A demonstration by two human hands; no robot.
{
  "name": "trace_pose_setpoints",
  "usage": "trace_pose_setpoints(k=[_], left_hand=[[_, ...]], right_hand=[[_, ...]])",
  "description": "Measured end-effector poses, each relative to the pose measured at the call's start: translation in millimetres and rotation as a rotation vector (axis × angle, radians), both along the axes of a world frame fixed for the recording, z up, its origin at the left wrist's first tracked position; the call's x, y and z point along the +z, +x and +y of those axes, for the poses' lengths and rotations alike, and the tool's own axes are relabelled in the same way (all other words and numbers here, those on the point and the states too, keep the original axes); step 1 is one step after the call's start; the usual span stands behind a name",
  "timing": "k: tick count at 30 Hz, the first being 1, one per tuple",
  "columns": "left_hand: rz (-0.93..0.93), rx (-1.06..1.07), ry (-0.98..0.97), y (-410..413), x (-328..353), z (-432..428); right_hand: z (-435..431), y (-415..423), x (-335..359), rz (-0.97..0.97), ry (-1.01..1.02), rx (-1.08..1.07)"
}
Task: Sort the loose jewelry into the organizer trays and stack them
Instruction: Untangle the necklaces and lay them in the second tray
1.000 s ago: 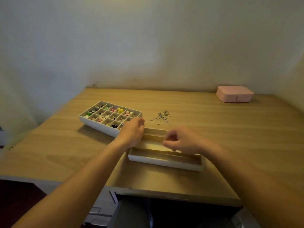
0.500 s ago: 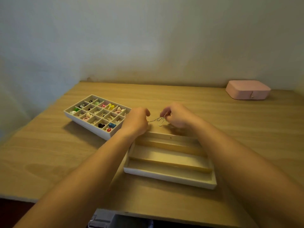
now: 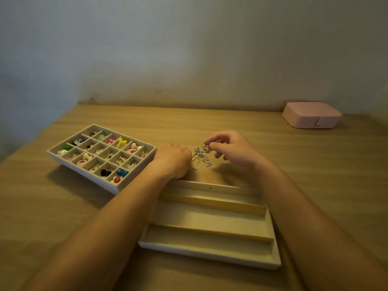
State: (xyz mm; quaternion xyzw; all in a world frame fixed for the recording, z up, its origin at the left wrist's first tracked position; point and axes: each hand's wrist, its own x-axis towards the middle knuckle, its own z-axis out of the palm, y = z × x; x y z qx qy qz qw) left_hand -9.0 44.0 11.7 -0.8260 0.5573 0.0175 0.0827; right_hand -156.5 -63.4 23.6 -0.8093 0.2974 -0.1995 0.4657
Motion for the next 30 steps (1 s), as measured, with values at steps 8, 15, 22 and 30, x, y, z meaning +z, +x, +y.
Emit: trace_pose_setpoints(k=[8, 15, 22, 30], left_hand=[[0.77, -0.058, -0.494, -9.9, 19.2, 12.3], [1.075, -0.149, -0.758, -16.8, 28.3, 29.7], [1.133, -0.102, -0.817, 2.0, 24.3, 43.2], [1.225, -0.024, -0.806, 6.6, 21.7, 45.5]], right_hand=[[15.6, -13.1, -8.0, -0.141, 0.005, 0.184], [29.8, -12.4, -1.2, -0.298, 0.102, 0.131], [19.3, -23.8, 6.8, -0.392, 0.235, 0.026], [0.9, -38.7, 6.9, -0.552, 0.579, -0.1]])
